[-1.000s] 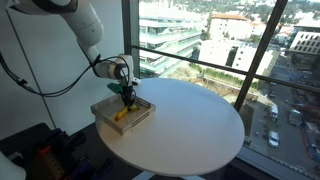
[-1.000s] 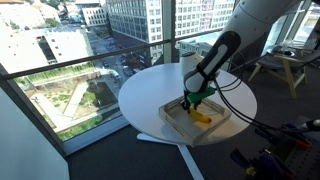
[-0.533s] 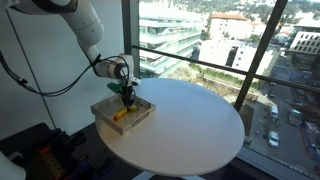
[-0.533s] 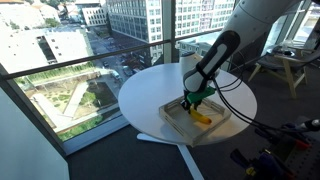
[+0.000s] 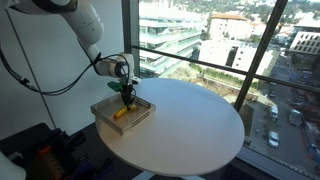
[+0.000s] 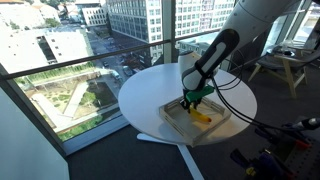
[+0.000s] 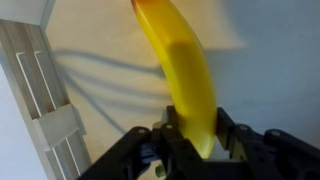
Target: Move the banana from the tray to the table
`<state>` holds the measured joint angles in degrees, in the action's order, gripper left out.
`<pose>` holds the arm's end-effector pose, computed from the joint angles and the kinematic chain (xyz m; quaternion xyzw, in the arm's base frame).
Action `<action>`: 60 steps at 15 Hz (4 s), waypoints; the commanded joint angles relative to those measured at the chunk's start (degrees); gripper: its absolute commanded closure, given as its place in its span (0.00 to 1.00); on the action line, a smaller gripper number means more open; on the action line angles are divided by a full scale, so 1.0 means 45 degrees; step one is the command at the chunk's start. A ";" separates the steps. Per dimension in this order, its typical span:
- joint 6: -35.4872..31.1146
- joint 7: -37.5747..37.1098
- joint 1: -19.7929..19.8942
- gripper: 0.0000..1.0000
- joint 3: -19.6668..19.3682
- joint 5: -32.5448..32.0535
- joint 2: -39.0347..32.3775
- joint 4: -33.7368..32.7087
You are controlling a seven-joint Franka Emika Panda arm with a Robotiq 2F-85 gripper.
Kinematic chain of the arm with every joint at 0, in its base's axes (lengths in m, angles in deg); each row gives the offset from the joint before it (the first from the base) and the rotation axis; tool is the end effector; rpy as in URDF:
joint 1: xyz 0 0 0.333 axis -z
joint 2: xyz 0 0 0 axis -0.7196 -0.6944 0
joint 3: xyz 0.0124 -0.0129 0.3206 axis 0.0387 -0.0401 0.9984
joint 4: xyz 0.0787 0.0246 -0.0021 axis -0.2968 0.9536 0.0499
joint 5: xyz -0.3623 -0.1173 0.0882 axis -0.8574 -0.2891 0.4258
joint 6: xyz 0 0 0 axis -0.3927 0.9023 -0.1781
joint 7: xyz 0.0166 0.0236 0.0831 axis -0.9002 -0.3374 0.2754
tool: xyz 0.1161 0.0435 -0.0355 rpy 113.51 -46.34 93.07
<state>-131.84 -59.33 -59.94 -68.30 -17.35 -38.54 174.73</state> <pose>0.5965 0.0925 0.0872 0.9857 -0.1430 -0.0597 0.0664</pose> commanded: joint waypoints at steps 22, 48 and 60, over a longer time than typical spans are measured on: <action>0.2790 -0.1395 -0.0032 0.84 0.0001 0.0064 0.2278 -0.0135; 0.1872 -0.1160 0.1552 0.84 0.0387 0.0936 0.3822 0.0692; 0.1947 0.0202 0.2451 0.84 0.0080 0.0898 0.3851 0.0814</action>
<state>-122.89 -61.81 -49.75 -67.66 -14.03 -23.10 176.79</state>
